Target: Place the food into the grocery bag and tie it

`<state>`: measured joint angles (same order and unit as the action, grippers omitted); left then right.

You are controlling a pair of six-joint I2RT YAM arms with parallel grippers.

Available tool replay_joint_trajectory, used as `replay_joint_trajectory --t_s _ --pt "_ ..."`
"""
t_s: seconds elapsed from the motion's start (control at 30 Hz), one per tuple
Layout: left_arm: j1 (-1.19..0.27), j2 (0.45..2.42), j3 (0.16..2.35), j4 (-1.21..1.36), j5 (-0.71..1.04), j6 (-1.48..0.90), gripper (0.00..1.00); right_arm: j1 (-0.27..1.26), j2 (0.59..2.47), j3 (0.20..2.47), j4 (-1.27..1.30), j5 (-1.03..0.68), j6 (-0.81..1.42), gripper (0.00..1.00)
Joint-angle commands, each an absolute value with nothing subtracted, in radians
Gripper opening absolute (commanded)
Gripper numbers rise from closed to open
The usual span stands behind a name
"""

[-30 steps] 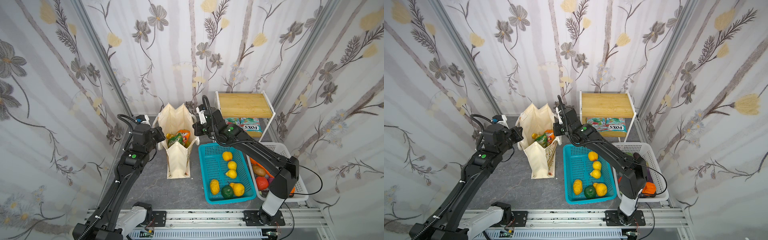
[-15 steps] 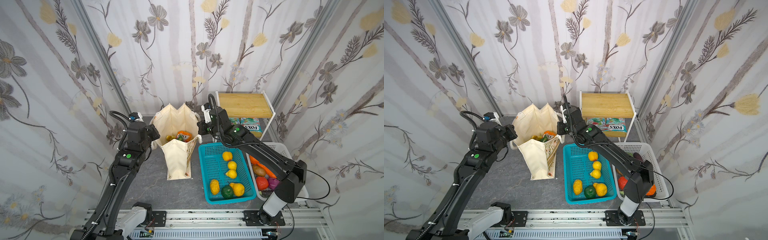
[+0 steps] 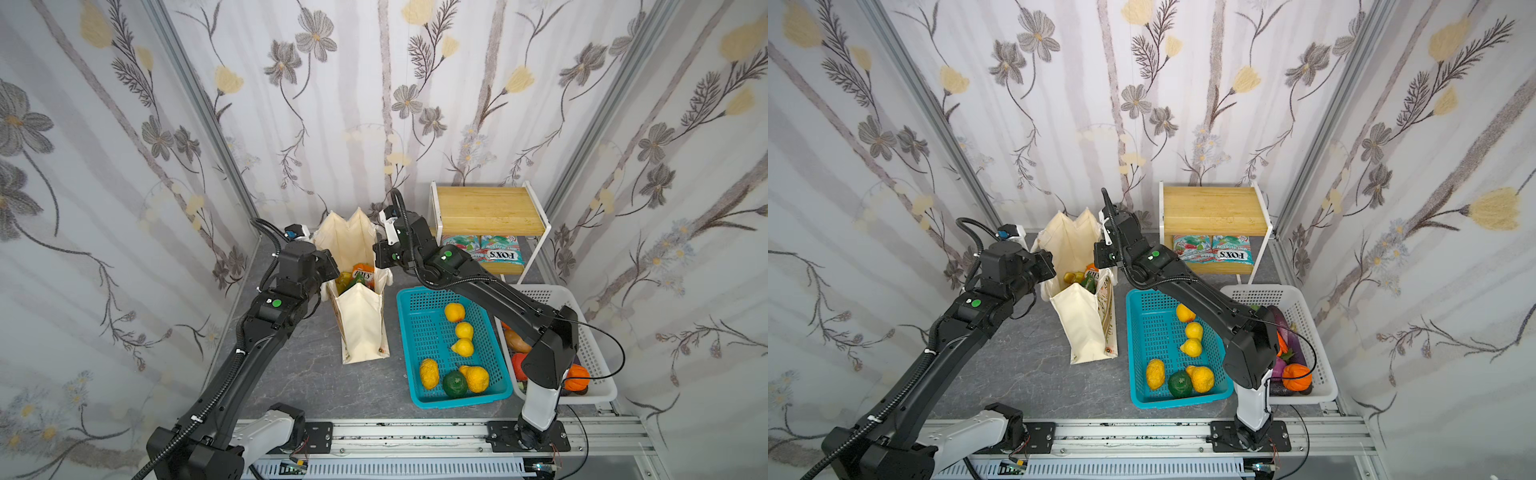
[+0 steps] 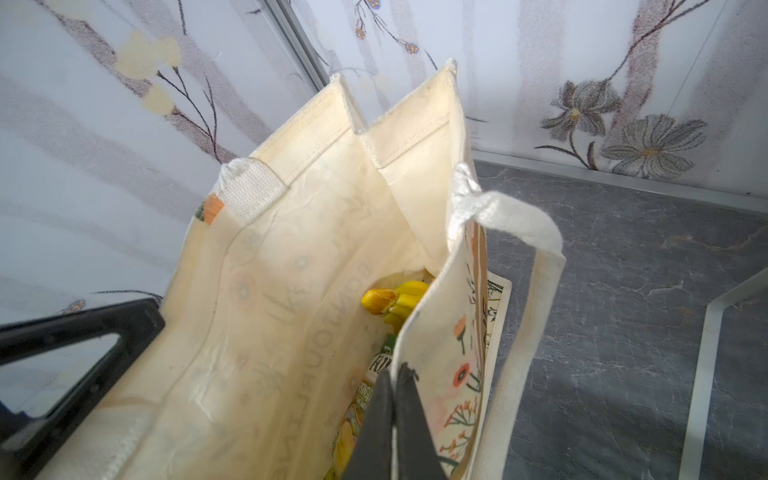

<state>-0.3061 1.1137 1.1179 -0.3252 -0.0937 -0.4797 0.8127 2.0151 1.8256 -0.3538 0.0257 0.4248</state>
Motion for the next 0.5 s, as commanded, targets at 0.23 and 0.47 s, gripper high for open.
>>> replay_joint_trajectory --t_s 0.23,0.47 --pt "-0.276 1.113 1.131 -0.228 0.045 -0.545 0.51 0.814 1.993 1.726 -0.283 0.034 0.483 0.0" --pt "-0.158 0.994 1.151 -0.224 0.064 -0.655 1.0 0.808 1.977 1.713 -0.281 0.038 0.474 0.0"
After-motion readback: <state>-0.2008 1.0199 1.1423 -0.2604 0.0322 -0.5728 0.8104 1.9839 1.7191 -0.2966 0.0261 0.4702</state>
